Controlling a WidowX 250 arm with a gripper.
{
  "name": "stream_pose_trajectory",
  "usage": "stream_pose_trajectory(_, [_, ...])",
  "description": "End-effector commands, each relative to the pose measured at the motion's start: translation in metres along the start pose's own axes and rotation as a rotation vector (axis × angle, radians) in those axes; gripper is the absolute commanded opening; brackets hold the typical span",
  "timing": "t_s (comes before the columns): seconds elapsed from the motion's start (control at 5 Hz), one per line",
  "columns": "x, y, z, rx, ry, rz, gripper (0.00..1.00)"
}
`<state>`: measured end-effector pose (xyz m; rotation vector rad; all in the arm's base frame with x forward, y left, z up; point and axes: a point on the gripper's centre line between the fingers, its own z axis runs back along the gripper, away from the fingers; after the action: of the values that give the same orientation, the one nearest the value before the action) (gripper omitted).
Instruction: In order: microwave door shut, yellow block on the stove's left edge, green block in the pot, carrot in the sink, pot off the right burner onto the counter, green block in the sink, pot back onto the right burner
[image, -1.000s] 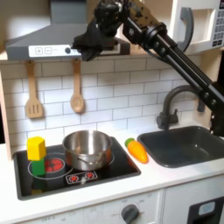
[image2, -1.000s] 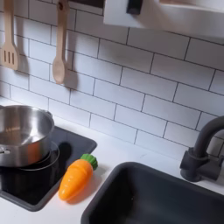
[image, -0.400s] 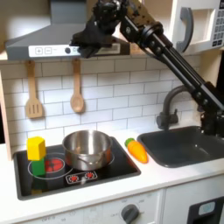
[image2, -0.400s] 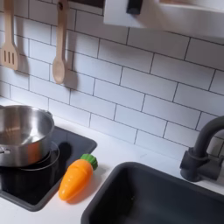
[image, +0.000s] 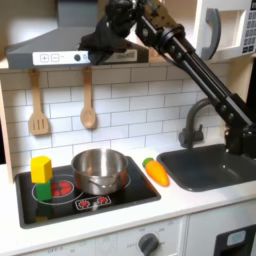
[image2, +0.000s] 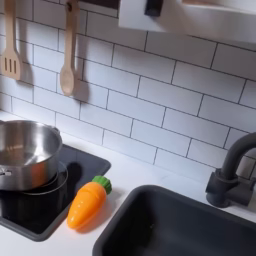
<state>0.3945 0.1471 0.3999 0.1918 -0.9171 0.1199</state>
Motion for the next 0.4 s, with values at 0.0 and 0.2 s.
stream_pose_trajectory(0.0, [-0.0004,-0.0029,0.0021,-0.006,0.005,-0.004,0.00])
stream_pose_trajectory(0.2, [-0.0063,-0.0032,0.0097,-0.002,0.024,-0.014,0.00])
